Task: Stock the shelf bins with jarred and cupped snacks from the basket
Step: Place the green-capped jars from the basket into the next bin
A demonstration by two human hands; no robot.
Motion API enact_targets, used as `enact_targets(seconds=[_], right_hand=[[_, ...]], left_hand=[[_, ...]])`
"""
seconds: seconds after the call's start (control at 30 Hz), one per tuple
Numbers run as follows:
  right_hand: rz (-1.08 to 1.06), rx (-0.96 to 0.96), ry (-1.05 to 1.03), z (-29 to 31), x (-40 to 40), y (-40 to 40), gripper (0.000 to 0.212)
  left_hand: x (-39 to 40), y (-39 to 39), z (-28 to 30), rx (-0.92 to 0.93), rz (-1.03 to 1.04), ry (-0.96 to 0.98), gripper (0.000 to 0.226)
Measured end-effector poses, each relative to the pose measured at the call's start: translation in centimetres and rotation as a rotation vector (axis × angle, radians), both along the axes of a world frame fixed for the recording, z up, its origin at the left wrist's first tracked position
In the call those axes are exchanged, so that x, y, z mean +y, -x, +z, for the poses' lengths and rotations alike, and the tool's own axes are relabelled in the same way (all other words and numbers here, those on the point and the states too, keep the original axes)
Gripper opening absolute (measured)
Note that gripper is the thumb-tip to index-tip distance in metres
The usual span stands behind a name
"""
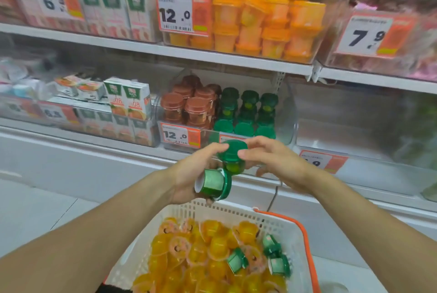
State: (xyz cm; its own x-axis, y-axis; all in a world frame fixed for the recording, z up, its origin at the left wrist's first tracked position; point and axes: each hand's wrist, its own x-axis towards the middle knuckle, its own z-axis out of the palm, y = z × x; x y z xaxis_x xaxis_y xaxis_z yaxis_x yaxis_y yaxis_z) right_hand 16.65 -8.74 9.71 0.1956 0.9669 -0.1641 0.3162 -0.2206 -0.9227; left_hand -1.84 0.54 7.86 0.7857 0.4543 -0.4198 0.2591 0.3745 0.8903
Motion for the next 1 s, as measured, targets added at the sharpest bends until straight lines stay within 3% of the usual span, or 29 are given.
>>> enact_targets(seconds=[0.1,0.3,0.47,0.63,0.8,1.0], right_hand=[[0.049,-0.069,-0.152,0.5,-0.2,-0.9,0.054],[-0.006,-0.101,-0.334,1.7,1.1,-1.0,0.029],[-0.284,-0.262,-0.424,2.1,5.1,-2.7,0.017],[-0.488,-0.407,-0.286,0.2,10.9,-7.1,0.019],[-0.472,-0.433,-0.136,-1.3,14.2,-8.3,0.016],[-0.509,-0.471,-0.1,-1.8,15.1,-8.8,0.023]], left_hand=[[-0.1,-0.3,0.2,0.021,0.002,-0.046,0.052],[0.4,-1.1,0.8,-0.095,0.08,0.005,0.058],[0.9,-1.3,0.9,-0.165,0.282,0.117,0.042],[1.3,-1.2,0.1,-0.13,0.363,0.107,0.032],[2.8,-1.0,-0.9,-0.081,0.447,0.067,0.023],[3.3,-1.1,-1.6,-0.028,0.436,0.038,0.02]])
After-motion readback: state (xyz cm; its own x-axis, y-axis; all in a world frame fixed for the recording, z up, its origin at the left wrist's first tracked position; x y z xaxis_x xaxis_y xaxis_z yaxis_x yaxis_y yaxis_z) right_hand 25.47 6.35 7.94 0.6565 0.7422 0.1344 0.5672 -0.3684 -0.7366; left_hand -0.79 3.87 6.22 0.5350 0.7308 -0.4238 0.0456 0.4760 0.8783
